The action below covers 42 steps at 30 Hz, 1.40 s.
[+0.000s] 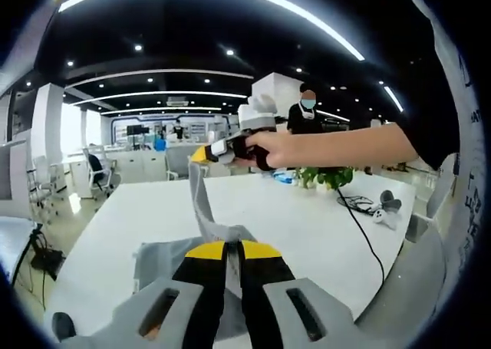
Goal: Fold the towel on the table until its edges align and the towel forms a compact rectangular stack.
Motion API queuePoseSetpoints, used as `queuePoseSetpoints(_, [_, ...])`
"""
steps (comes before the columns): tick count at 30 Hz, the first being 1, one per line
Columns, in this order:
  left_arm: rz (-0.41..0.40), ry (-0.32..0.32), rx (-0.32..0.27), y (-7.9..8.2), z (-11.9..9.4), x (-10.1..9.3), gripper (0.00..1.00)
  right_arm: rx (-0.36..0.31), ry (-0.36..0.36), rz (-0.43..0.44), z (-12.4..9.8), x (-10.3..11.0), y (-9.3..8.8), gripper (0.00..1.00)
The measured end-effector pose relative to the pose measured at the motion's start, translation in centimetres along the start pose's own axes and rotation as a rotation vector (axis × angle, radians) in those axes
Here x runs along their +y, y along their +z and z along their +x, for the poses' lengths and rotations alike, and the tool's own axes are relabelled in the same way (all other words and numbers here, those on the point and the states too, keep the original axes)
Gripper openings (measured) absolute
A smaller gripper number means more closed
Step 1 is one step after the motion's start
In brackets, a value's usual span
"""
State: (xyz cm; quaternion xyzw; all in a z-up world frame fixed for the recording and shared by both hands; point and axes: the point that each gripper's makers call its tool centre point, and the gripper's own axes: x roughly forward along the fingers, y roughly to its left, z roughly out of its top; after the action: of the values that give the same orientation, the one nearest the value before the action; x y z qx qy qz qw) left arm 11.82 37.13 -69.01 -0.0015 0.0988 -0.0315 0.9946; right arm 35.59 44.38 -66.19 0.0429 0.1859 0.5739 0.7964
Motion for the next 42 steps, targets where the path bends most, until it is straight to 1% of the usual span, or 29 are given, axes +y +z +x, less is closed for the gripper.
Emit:
queuePoseSetpoints(4, [-0.023, 0.031, 0.018, -1.1, -0.3, 0.9, 0.06, 0.02, 0.012, -0.002, 1.2, 0.5, -0.9, 0.0])
queuePoseSetpoints(7, [-0.038, 0.05, 0.027, -1.9, -0.4, 1.5, 0.06, 0.042, 0.018, -0.003, 2.4, 0.9, -1.9, 0.0])
queuePoseSetpoints(12, [-0.072, 0.097, 0.046, -3.6, -0.8, 2.8, 0.06, 0.073, 0.026, 0.0, 4.0, 1.3, -3.4, 0.0])
queuePoseSetpoints(14, [-0.083, 0.112, 0.049, -4.0, -0.9, 3.2, 0.06, 0.081, 0.029, 0.01, 4.6, 1.4, -3.8, 0.0])
queuePoseSetpoints(20, [-0.118, 0.165, 0.062, -5.2, -1.3, 4.8, 0.06, 0.109, 0.042, 0.005, 6.4, 2.2, -5.2, 0.0])
queuePoseSetpoints(22, [-0.128, 0.197, 0.073, -5.8, -1.5, 5.5, 0.06, 0.119, 0.047, 0.007, 7.0, 2.4, -5.7, 0.0])
queuePoseSetpoints(24, [-0.083, 0.264, 0.11, -6.6, -1.9, 6.6, 0.06, 0.126, 0.049, 0.009, 7.5, 2.5, -6.3, 0.0])
queuePoseSetpoints(25, [-0.105, 0.259, 0.104, -6.9, -1.8, 6.4, 0.06, 0.129, 0.051, 0.011, 7.7, 2.6, -6.5, 0.0])
queuePoseSetpoints(26, [-0.14, 0.279, 0.093, -7.2, -1.8, 6.7, 0.06, 0.138, 0.051, 0.014, 8.0, 2.6, -7.0, 0.0])
queuePoseSetpoints(27, [-0.149, 0.286, 0.097, -7.6, -1.8, 6.8, 0.06, 0.146, 0.051, 0.016, 8.4, 2.7, -7.5, 0.0])
queuePoseSetpoints(28, [-0.151, 0.289, 0.099, -7.8, -1.8, 6.9, 0.06, 0.152, 0.052, 0.019, 8.6, 2.7, -7.8, 0.0])
queuePoseSetpoints(31, [-0.164, 0.318, 0.112, -8.9, -2.0, 7.4, 0.06, 0.17, 0.047, 0.045, 9.4, 2.8, -8.9, 0.0])
queuePoseSetpoints(33, [-0.181, 0.33, 0.114, -9.4, -2.1, 7.7, 0.06, 0.182, 0.044, 0.036, 10.0, 2.8, -9.4, 0.0])
queuePoseSetpoints(37, [-0.205, 0.357, 0.119, -10.2, -2.1, 8.5, 0.06, 0.203, 0.044, 0.044, 11.2, 2.9, -10.5, 0.0])
queuePoseSetpoints(40, [-0.219, 0.371, 0.126, -11.5, -2.0, 9.6, 0.06, 0.218, 0.029, 0.053, 12.0, 2.9, -11.3, 0.0])
queuePoseSetpoints(42, [-0.225, 0.399, 0.142, -12.1, -2.1, 10.1, 0.06, 0.227, 0.032, 0.054, 12.8, 3.1, -11.9, 0.0])
